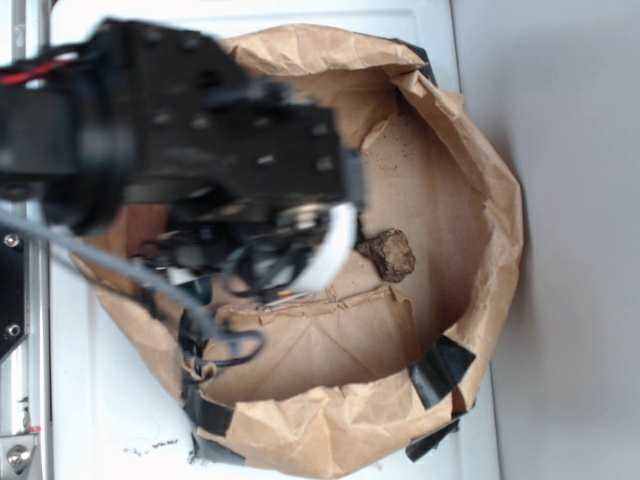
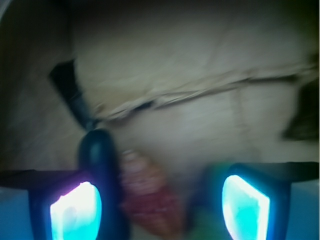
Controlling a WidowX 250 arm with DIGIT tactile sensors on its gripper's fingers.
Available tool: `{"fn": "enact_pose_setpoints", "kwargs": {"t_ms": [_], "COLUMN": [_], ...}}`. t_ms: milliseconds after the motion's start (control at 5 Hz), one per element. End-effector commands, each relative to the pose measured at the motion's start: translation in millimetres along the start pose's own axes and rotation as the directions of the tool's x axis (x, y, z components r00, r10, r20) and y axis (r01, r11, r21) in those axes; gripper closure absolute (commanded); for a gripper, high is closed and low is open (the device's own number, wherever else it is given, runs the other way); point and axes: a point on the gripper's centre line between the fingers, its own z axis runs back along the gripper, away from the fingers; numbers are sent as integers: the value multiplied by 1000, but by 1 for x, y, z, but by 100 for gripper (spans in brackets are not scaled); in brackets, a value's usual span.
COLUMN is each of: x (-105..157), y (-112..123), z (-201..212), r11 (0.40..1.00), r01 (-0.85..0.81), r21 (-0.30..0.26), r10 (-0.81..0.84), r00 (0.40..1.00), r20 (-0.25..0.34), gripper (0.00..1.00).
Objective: Grab the plastic pickle.
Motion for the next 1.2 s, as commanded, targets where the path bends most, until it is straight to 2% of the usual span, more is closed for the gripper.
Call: {"fn": "enact_pose_setpoints", "kwargs": {"t_ms": [0,200,600,800,1000], "x": [-10,-17,-6,8,15], "y": [-17,-20,-26,-28,-28], "z": [12,9,-3,-15,-31], "r11": [993,990,974,922,909], "r01": [121,136,219,386,415], "r21": [-15,-45,-55,-28,-42], "r10": [-121,-136,-218,-387,-417], "r00": [993,991,976,922,907], "r20": [0,0,15,-23,-57], "gripper": [0,0,0,0,0]}}
